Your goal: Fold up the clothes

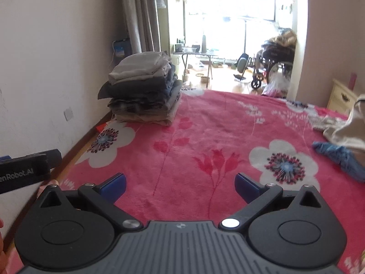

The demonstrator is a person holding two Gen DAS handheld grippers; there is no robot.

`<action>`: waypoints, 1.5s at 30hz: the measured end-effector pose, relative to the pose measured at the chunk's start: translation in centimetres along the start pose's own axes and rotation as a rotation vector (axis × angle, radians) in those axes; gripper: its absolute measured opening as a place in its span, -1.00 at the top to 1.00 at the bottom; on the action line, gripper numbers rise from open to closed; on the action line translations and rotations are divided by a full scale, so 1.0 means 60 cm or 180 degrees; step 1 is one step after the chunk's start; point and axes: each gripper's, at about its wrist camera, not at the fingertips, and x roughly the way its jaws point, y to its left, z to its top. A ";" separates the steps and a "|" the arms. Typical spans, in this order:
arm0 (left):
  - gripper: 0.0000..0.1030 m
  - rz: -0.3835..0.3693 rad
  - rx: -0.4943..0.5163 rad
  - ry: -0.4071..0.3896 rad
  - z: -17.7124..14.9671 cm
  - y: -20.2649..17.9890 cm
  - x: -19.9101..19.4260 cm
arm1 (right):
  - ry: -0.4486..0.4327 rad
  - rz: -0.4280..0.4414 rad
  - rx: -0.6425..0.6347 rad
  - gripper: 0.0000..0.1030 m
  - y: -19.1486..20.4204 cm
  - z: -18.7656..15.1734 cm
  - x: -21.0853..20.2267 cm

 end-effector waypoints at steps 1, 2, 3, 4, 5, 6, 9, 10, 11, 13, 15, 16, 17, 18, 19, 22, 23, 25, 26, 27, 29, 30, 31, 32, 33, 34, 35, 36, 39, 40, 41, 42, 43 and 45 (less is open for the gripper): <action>-0.99 0.0042 0.0050 0.0007 -0.002 -0.002 -0.001 | 0.0018 -0.0029 -0.0020 -1.00 0.004 0.001 0.000; -0.99 0.0051 0.0098 0.0021 -0.002 -0.004 -0.001 | 0.0044 -0.0073 -0.0043 -1.00 0.008 0.001 0.001; -0.99 0.0061 0.0145 0.0034 -0.003 -0.005 -0.002 | 0.0061 -0.0102 -0.0063 -1.00 0.010 0.002 0.002; -1.00 0.0070 0.0191 0.0047 -0.004 -0.007 -0.002 | 0.0078 -0.0115 -0.0070 -1.00 0.011 0.002 0.002; -1.00 0.0064 0.0184 0.0051 -0.004 -0.007 -0.004 | 0.0094 -0.0133 -0.0063 -1.00 0.012 0.004 0.003; -1.00 0.0058 0.0177 0.0055 -0.004 -0.007 -0.005 | 0.0105 -0.0153 -0.0046 -1.00 0.011 0.004 0.003; -0.99 0.0068 0.0155 0.0044 -0.004 -0.009 -0.008 | 0.0128 -0.0151 0.0038 -1.00 0.005 0.005 0.002; -0.99 0.0080 0.0160 0.0047 -0.004 -0.010 -0.008 | 0.0140 -0.0155 0.0079 -1.00 0.002 0.006 0.002; -0.99 0.0088 0.0159 0.0052 -0.004 -0.011 -0.009 | 0.0149 -0.0155 0.0104 -1.00 -0.001 0.006 0.002; -0.99 0.0095 0.0150 0.0056 -0.004 -0.012 -0.010 | 0.0152 -0.0159 0.0142 -1.00 -0.004 0.006 0.003; -1.00 0.0105 0.0136 0.0059 -0.004 -0.014 -0.011 | 0.0156 -0.0154 0.0151 -1.00 -0.009 0.006 0.003; -1.00 0.0110 0.0133 0.0063 -0.004 -0.015 -0.011 | 0.0158 -0.0153 0.0154 -1.00 -0.010 0.006 0.003; -0.99 0.0118 0.0128 0.0070 -0.004 -0.015 -0.010 | 0.0160 -0.0153 0.0156 -1.00 -0.011 0.006 0.004; -0.99 0.0125 0.0124 0.0077 -0.003 -0.016 -0.009 | 0.0158 -0.0155 0.0153 -1.00 -0.011 0.006 0.004; -1.00 0.0129 0.0125 0.0085 -0.003 -0.017 -0.009 | 0.0155 -0.0157 0.0151 -1.00 -0.010 0.006 0.004; -0.99 0.0150 0.0130 0.0098 -0.004 -0.019 -0.008 | 0.0148 -0.0162 0.0143 -1.00 -0.009 0.005 0.004; -0.99 0.0158 0.0132 0.0100 -0.004 -0.019 -0.007 | 0.0146 -0.0164 0.0140 -1.00 -0.009 0.005 0.004; -0.99 0.0168 0.0133 0.0096 -0.005 -0.020 -0.007 | 0.0141 -0.0168 0.0135 -1.00 -0.008 0.005 0.004; -0.99 0.0172 0.0137 0.0092 -0.005 -0.020 -0.008 | 0.0138 -0.0169 0.0132 -1.00 -0.008 0.005 0.004; -1.00 0.0176 0.0142 0.0088 -0.005 -0.020 -0.008 | 0.0136 -0.0171 0.0130 -1.00 -0.007 0.004 0.005; -0.99 0.0184 0.0150 0.0079 -0.005 -0.021 -0.009 | 0.0132 -0.0176 0.0116 -1.00 -0.006 0.004 0.005; -1.00 0.0188 0.0155 0.0075 -0.005 -0.021 -0.009 | 0.0131 -0.0178 0.0105 -1.00 -0.005 0.004 0.004; -0.99 0.0192 0.0159 0.0070 -0.005 -0.021 -0.009 | 0.0126 -0.0184 0.0099 -1.00 -0.005 0.004 0.004; -0.99 0.0197 0.0163 0.0066 -0.005 -0.021 -0.010 | 0.0121 -0.0188 0.0092 -1.00 -0.004 0.004 0.004; -0.99 0.0201 0.0168 0.0062 -0.005 -0.022 -0.010 | 0.0116 -0.0192 0.0086 -1.00 -0.004 0.004 0.003; -0.99 0.0205 0.0172 0.0057 -0.006 -0.022 -0.010 | 0.0112 -0.0196 0.0079 -1.00 -0.003 0.004 0.003; -0.99 0.0209 0.0177 0.0053 -0.006 -0.022 -0.011 | 0.0109 -0.0201 0.0073 -1.00 -0.003 0.004 0.003; -0.99 0.0213 0.0181 0.0049 -0.006 -0.022 -0.011 | 0.0106 -0.0207 0.0067 -1.00 -0.002 0.004 0.003; -0.99 0.0221 0.0192 0.0036 -0.005 -0.022 -0.012 | 0.0114 -0.0218 0.0059 -1.00 -0.002 0.003 0.004; -0.99 0.0227 0.0191 0.0035 -0.005 -0.022 -0.011 | 0.0115 -0.0215 0.0056 -1.00 -0.001 0.003 0.005; -0.99 0.0231 0.0188 0.0035 -0.005 -0.021 -0.010 | 0.0117 -0.0212 0.0052 -1.00 -0.001 0.003 0.005; -1.00 0.0235 0.0185 0.0038 -0.005 -0.020 -0.009 | 0.0114 -0.0214 0.0048 -1.00 -0.001 0.004 0.005; -0.99 0.0239 0.0181 0.0039 -0.006 -0.020 -0.009 | 0.0111 -0.0216 0.0044 -1.00 0.000 0.004 0.005; -0.99 0.0249 0.0173 0.0045 -0.006 -0.019 -0.009 | 0.0111 -0.0214 0.0041 -1.00 0.001 0.004 0.005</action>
